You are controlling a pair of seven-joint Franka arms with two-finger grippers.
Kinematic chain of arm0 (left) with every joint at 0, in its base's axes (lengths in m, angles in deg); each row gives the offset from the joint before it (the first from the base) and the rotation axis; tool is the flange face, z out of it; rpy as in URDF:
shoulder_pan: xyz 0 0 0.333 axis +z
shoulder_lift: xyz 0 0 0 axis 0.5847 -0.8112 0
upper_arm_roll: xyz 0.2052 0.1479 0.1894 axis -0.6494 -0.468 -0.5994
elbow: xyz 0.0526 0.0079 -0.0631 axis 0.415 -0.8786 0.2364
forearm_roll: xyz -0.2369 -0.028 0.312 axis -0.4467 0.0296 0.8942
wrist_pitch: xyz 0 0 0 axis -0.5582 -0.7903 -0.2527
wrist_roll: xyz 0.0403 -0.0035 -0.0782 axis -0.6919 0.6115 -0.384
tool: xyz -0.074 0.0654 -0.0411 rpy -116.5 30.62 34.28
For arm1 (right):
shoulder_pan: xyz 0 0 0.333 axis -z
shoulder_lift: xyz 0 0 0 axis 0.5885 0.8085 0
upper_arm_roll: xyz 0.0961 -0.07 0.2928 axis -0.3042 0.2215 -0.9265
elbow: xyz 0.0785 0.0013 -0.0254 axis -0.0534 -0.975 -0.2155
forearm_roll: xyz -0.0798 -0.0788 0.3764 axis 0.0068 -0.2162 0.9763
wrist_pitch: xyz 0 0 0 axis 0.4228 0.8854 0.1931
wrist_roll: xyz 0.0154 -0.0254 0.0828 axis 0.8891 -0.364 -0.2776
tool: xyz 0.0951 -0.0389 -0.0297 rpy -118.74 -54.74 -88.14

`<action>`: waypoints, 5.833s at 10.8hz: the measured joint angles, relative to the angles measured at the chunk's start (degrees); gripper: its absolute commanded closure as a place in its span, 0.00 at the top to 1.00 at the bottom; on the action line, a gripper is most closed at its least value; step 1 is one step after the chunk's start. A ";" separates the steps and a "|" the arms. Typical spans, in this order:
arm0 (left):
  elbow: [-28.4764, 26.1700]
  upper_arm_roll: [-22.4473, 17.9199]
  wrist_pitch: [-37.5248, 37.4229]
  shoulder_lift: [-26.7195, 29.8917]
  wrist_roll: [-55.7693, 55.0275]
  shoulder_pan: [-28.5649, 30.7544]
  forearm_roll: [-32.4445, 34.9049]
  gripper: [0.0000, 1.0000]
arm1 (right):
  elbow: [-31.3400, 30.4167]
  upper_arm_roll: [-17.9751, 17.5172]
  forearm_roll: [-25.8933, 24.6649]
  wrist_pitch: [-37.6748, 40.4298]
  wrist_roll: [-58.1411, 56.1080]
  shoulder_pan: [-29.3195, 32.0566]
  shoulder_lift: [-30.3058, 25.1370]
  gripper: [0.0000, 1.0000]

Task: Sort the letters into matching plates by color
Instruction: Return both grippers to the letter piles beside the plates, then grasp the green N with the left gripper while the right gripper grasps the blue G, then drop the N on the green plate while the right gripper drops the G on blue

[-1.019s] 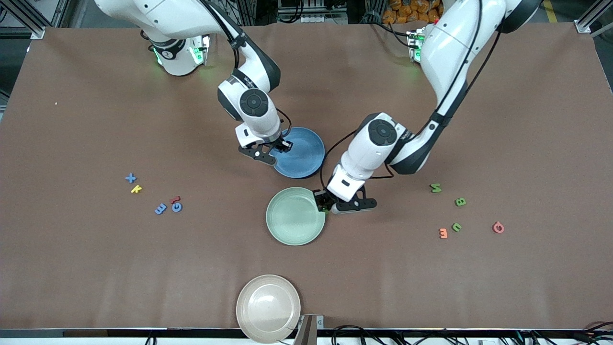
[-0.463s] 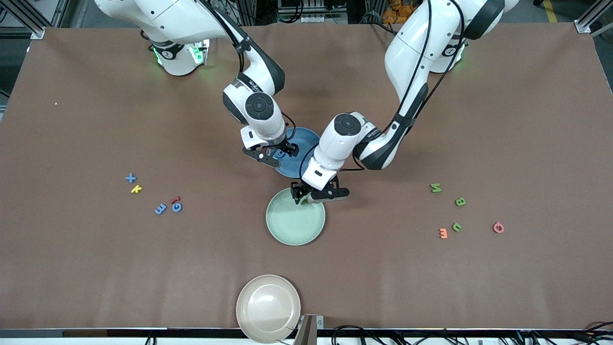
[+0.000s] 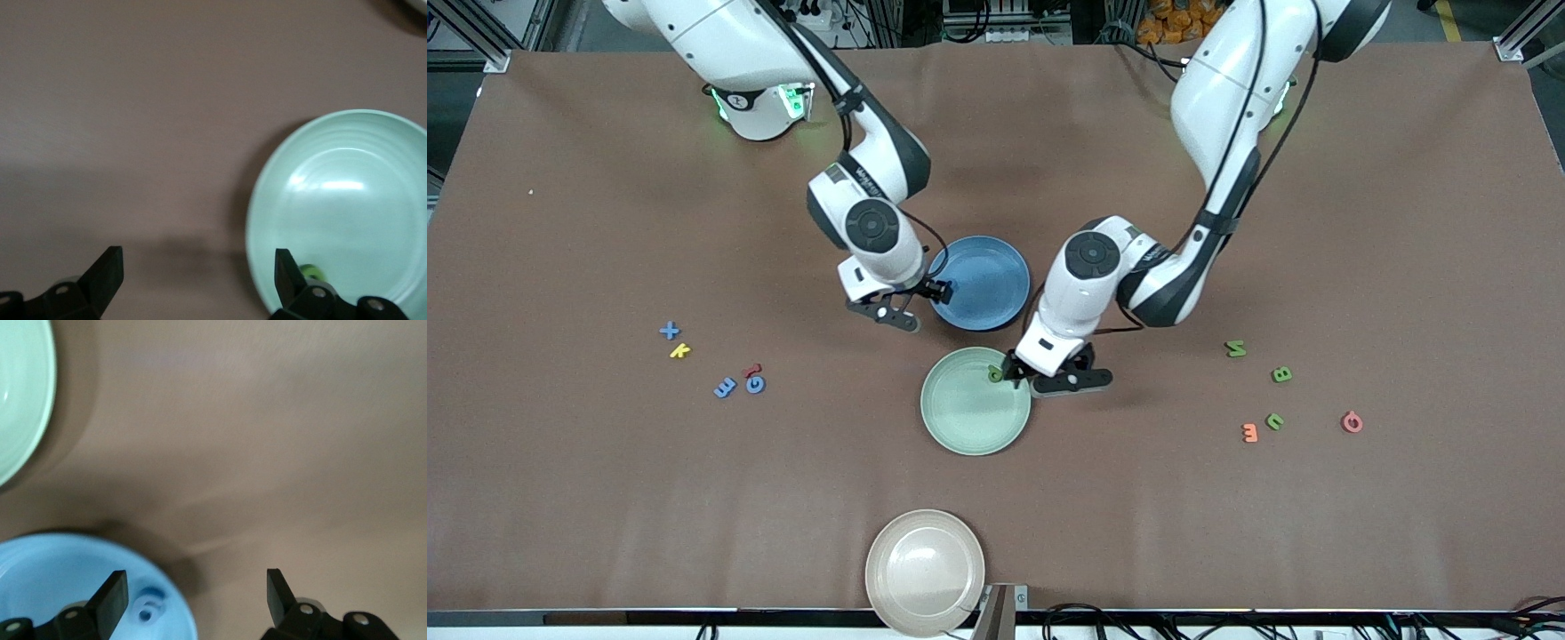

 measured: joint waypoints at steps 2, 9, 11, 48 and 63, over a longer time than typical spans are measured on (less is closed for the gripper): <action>-3.35 -0.15 -5.72 4.22 10.09 3.87 0.22 1.00 | 0.39 0.58 -0.10 0.28 -8.27 3.94 -0.32 0.92; -38.69 1.22 0.85 28.42 29.58 21.11 0.45 1.00 | 2.34 6.88 -0.24 1.78 -35.54 11.62 -0.33 0.91; -45.24 1.28 3.85 32.51 29.84 25.05 0.46 1.00 | 2.33 7.32 -0.37 1.73 -43.51 14.82 -0.16 0.89; -27.13 10.67 10.28 15.93 6.18 27.53 4.10 0.00 | 6.22 5.54 -6.59 -5.98 -58.29 21.62 8.36 0.00; 2.61 7.43 13.29 -3.91 -21.21 5.03 4.15 1.00 | 6.69 -15.85 -6.58 1.00 -16.96 18.62 8.27 0.00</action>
